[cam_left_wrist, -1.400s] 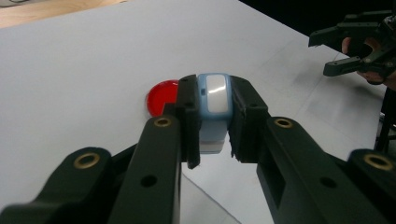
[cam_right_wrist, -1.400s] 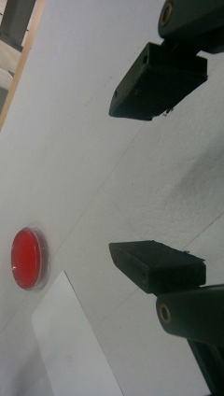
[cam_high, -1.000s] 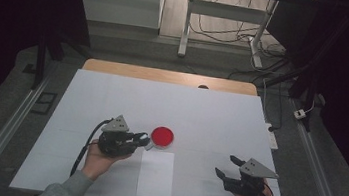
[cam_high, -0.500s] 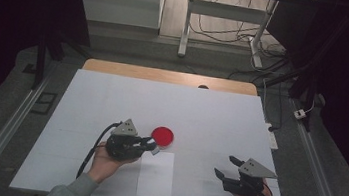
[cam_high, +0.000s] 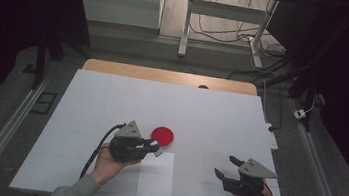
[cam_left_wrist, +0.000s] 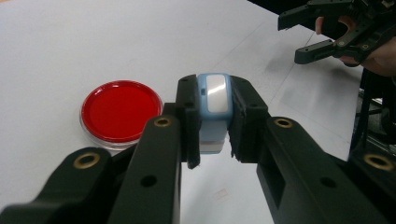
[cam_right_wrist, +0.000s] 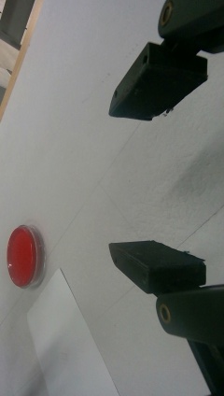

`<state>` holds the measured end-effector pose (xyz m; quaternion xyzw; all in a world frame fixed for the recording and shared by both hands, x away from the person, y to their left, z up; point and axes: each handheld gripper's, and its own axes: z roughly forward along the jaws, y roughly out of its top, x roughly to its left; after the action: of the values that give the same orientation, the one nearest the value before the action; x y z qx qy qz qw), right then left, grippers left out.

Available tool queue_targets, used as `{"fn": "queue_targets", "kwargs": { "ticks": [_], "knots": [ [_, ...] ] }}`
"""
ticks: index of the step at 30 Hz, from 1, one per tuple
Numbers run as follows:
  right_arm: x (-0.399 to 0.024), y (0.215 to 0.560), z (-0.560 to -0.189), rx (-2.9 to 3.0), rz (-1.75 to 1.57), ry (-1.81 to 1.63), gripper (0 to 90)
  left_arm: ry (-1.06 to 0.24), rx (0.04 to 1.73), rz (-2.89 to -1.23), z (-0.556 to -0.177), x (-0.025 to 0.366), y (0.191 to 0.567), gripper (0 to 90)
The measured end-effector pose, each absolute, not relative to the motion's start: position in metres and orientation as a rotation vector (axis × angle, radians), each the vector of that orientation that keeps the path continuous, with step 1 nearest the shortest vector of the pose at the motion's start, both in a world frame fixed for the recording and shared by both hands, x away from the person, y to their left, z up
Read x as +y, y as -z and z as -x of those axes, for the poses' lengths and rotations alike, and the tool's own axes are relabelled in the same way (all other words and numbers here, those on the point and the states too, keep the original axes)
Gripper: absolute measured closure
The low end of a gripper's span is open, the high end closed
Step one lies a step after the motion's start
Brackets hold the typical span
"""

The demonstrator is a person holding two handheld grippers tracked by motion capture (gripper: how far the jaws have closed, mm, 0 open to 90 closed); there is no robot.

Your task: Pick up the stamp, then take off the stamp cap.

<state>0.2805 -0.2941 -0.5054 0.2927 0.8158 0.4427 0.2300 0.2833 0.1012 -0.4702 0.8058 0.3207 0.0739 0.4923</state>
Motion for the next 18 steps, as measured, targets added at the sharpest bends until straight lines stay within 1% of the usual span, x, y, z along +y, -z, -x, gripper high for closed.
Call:
{"fn": "queue_targets", "kwargs": {
  "ticks": [18],
  "knots": [
    [-0.2915, 0.5050, -0.2798, 2.243, -0.797, -1.221, 28.0, -0.183, 0.781, -1.949, -0.2832, 0.1029, 0.4699, 75.7]
  ]
}}
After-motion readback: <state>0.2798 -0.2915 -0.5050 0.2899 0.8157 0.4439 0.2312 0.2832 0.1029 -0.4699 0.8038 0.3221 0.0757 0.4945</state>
